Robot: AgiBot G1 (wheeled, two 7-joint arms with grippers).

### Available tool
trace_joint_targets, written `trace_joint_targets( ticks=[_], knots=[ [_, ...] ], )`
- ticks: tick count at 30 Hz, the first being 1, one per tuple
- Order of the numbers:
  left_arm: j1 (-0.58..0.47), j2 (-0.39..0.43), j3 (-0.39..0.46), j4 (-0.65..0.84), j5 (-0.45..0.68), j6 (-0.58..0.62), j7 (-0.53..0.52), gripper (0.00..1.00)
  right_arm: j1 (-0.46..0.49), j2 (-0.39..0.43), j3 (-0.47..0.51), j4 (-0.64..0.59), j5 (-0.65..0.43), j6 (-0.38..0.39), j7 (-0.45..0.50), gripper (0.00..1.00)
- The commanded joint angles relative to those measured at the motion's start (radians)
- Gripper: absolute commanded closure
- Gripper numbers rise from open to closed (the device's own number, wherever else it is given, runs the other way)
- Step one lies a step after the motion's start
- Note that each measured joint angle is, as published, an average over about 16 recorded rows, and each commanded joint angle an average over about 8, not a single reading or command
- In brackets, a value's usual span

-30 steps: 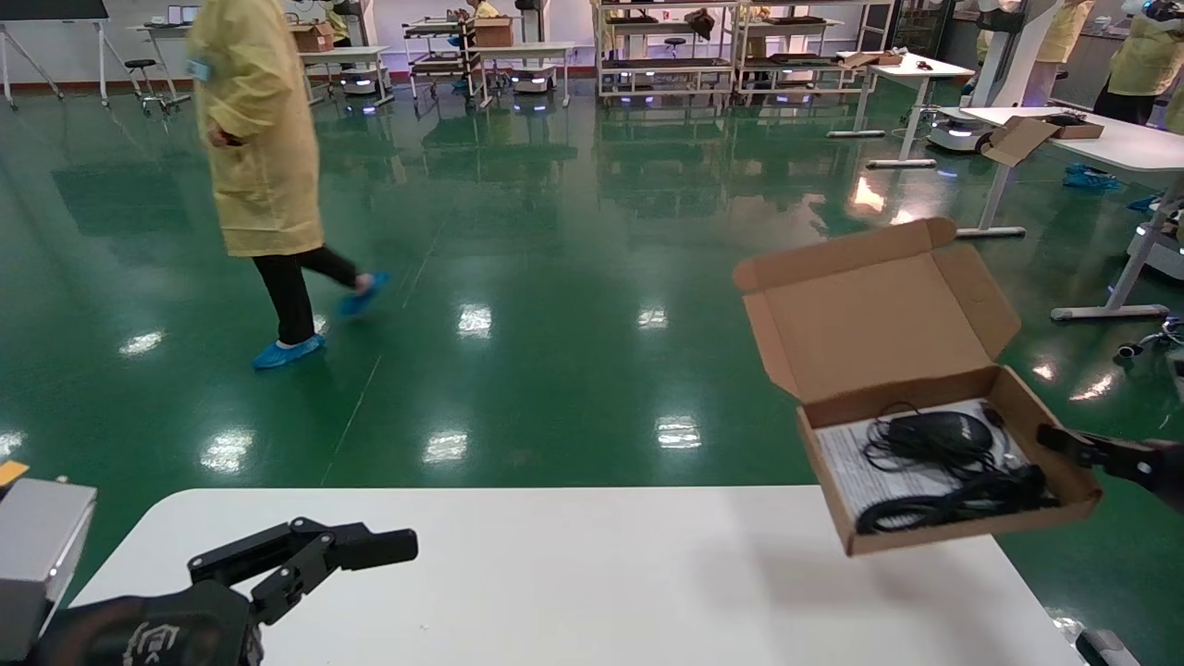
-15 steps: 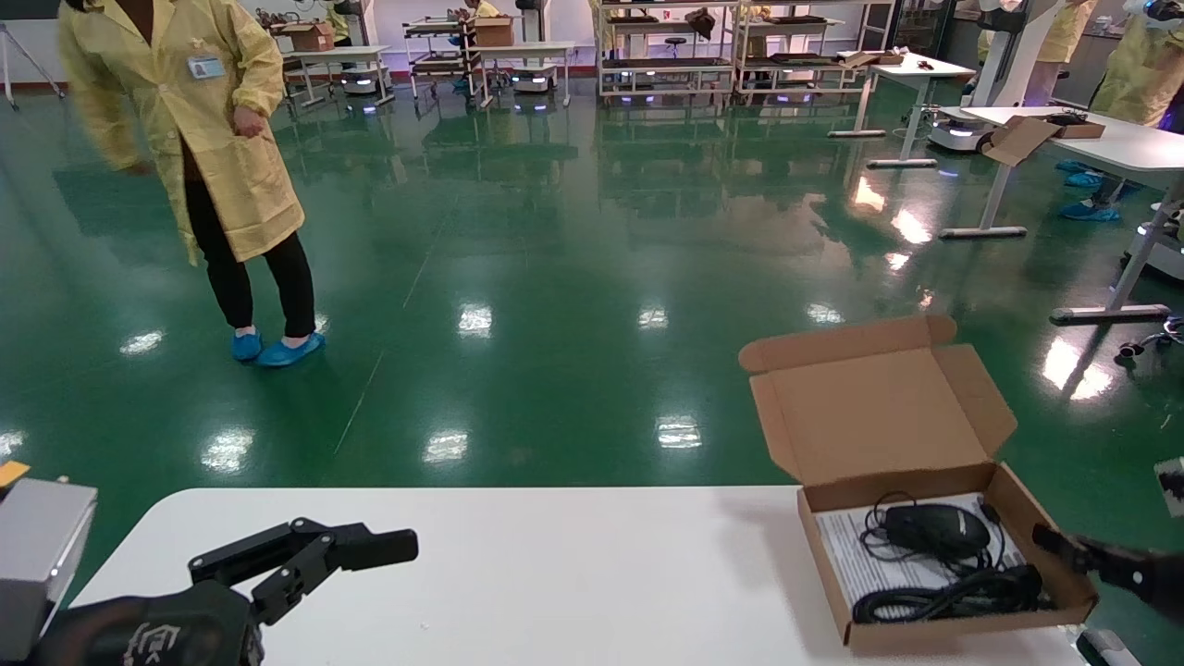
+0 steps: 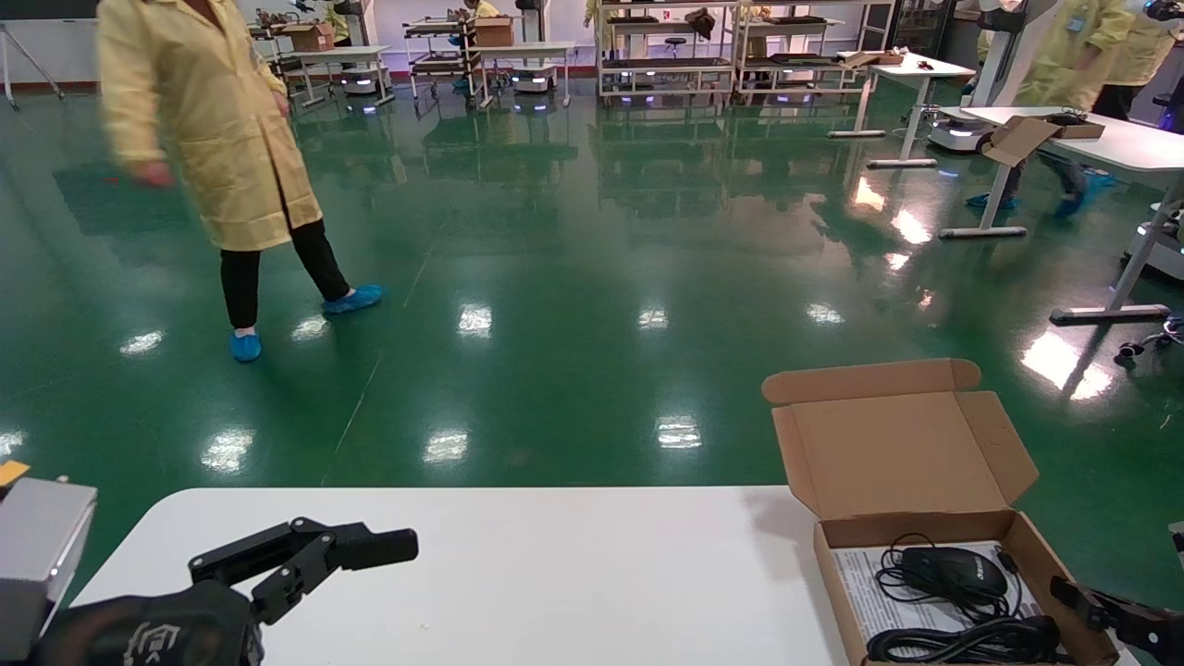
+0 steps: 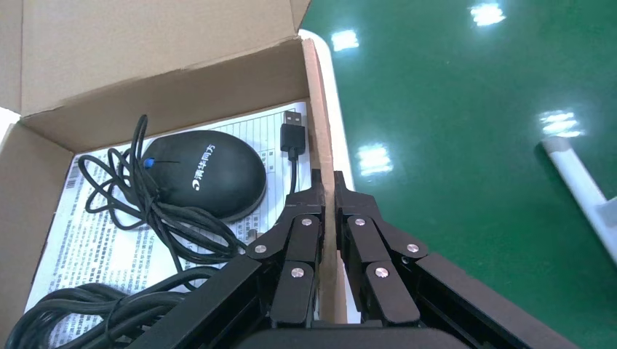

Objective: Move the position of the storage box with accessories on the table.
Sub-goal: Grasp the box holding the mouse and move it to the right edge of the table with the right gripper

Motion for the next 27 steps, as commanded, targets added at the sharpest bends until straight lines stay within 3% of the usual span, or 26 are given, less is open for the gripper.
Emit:
trace_joint_targets(
  ticks=[1,12,27],
  knots=[
    [0.0,0.0,0.0,0.0,0.0,0.0,0.0,0.0,-0.002,0.003,0.002,-0.001,0.003,0.004,-0.008,1.0],
    [0.0,0.0,0.0,0.0,0.0,0.0,0.0,0.0,-0.012,-0.025,0.014,0.012,0.019,0.052,-0.096,1.0],
    [0.0,0.0,0.0,0.0,0.0,0.0,0.0,0.0,-0.017,-0.089,0.038,-0.012,0.053,0.245,-0.171,1.0]
  ],
)
